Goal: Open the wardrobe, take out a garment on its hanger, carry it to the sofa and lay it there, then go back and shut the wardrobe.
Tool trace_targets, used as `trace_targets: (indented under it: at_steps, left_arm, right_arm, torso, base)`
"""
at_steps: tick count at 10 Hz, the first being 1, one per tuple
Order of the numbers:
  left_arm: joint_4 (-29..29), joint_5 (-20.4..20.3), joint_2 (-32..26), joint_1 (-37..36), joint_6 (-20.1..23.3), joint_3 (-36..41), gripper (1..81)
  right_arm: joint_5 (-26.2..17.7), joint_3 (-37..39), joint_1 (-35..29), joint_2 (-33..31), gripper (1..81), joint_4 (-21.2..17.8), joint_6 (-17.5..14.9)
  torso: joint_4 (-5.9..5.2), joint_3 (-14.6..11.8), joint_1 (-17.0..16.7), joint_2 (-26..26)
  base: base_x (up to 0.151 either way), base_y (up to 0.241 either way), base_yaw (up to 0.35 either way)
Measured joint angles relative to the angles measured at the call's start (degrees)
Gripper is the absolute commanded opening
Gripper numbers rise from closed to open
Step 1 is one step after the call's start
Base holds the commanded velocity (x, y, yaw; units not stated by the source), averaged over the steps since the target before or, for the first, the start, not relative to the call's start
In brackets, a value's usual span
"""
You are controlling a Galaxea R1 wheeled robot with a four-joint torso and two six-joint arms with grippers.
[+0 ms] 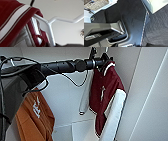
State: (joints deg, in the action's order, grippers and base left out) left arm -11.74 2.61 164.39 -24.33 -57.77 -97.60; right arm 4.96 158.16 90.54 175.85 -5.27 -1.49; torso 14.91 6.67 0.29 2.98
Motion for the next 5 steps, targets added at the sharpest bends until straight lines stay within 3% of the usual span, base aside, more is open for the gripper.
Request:
trace_targets:
  at_steps: [3,4,5]
  left_arm:
    - [0.4,2.4,-1.6,0.0,-0.8,0.5,1.0]
    - [1.0,2.8,-1.1,0.0,-0.8,0.5,1.0]
    - [1.5,4.0,-0.7,0.0,-0.8,0.5,1.0]
  right_arm:
    - [0.0,0.0,-0.6,0.0,81.1,0.0,0.0]
    - [0.1,0.0,-0.7,0.0,81.1,0.0,0.0]
    - [0.2,0.0,-0.8,-0.1,81.1,0.0,0.0]
  torso:
    - [-5.90,0.0,0.0,0.0]
    - [-7.25,0.0,0.0,0.0]
    - [-7.84,0.0,0.0,0.0]
  base:
    - [0.000,0.000,0.000]
    - [0.000,0.000,0.000]
    - [0.000,0.000,0.000]
